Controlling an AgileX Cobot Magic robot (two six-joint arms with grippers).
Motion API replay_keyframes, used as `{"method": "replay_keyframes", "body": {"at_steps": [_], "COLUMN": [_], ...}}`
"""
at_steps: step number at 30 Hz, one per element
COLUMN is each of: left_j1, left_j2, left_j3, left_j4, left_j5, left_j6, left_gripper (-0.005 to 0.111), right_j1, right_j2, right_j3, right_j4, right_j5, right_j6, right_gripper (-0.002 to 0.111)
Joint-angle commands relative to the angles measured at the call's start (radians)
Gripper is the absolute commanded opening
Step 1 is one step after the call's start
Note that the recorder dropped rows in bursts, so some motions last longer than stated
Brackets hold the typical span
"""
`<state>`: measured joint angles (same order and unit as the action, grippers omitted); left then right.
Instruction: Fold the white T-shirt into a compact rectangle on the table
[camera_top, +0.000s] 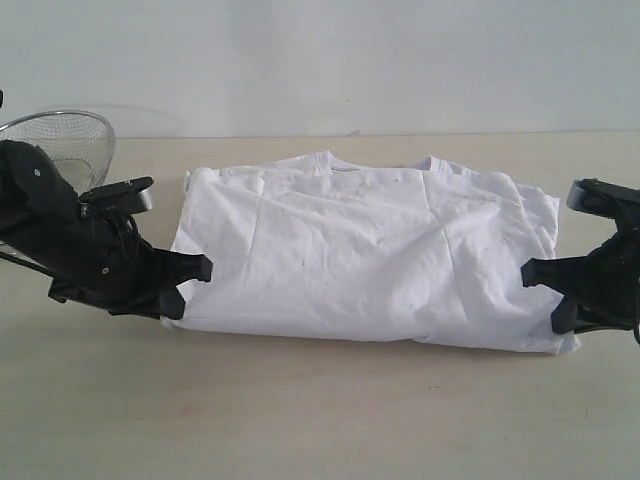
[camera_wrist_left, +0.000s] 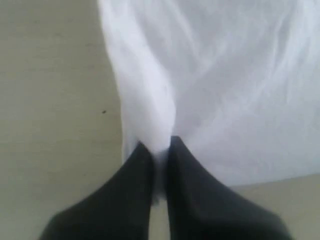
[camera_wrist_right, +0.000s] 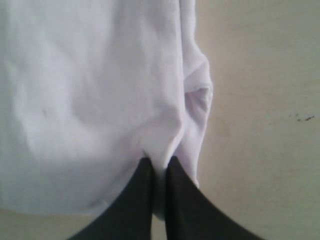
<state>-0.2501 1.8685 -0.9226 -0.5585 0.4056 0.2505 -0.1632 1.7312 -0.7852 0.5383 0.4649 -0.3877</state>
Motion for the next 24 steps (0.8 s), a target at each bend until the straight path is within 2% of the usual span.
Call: {"method": "replay_keyframes", "body": {"at_steps": [1,4,9,18,21,24], "left_j1": [-0.004,-0.004,-0.004,-0.004,-0.004,-0.004], "left_j2": [0.004,0.004,0.004,0.004,0.004,0.004], "left_j3": [0.003,0.003,0.003,0.003,0.003,0.003], "left_j4": [0.132,0.185,0.193,0.193,0.193,0.193], "left_j5": [0.018,0.031,0.045,0.119,0.144,0.174], "left_j6": [-0.101,-0.132,-0.134,-0.130,-0.128,-0.111], "left_gripper": [0.005,0.005,0.005,0.005,0.014,0.034], "right_j1": [-0.007,-0.007,-0.007,-0.007,-0.007,-0.007], "right_j2": [-0.012,-0.019,-0.024,-0.024,-0.024,-0.024], "right_j3": [0.005,0.005,0.005,0.005,0.005,0.005], "right_j4": [-0.027,-0.059,-0.165,-0.170,-0.170,-0.170], "right_j5": [-0.011,-0.011,-0.009,-0.013,-0.014,-0.016], "right_j6": [0.009,0.037,0.139,0.150,0.152,0.152], "right_gripper": [0.000,0.000,0.000,0.000,0.000,0.000]}}
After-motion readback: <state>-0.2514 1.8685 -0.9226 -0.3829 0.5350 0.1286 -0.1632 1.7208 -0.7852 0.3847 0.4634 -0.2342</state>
